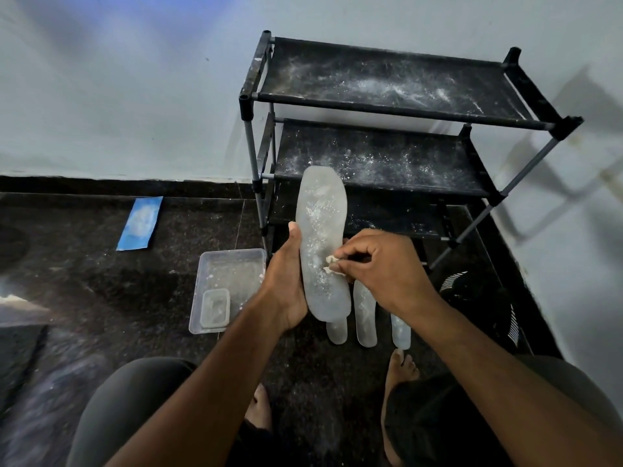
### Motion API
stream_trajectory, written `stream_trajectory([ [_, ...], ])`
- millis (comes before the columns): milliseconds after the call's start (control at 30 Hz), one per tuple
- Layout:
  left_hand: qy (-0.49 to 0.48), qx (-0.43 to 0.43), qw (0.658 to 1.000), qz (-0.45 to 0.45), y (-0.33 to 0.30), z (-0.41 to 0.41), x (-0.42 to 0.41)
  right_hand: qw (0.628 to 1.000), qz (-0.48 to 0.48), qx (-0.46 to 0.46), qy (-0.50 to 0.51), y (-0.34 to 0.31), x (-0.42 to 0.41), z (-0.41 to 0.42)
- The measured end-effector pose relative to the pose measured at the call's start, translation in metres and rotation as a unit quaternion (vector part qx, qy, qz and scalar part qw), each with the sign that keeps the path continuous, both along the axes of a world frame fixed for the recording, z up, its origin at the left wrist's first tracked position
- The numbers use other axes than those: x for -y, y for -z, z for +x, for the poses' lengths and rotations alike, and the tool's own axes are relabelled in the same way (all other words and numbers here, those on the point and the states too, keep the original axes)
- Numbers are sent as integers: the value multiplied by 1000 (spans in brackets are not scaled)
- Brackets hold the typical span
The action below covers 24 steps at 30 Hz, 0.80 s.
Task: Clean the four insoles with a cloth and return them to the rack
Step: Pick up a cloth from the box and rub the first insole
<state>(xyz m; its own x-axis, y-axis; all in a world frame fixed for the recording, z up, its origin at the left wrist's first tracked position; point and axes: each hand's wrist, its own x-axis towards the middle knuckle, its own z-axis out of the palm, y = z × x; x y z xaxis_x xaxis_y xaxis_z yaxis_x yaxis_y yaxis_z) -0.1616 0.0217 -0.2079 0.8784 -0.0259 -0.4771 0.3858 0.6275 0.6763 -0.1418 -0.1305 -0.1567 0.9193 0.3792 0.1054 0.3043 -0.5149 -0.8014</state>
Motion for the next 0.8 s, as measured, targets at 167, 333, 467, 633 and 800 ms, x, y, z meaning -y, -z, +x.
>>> stream_trajectory([
  [167,20,15,999,-35,-1,0,4,998,-34,54,-13,1,-5,5],
  [333,14,29,999,-38,-1,2,3,981,-140,82,-109,1,0,9],
  [467,11,25,998,-49,3,2,2,958,-212,115,-156,5,4,11],
  [633,14,26,998,-54,3,2,3,953,-216,157,-142,6,2,9],
  [800,2,5,998,-70,3,2,0,959,-181,186,-114,6,0,5],
])
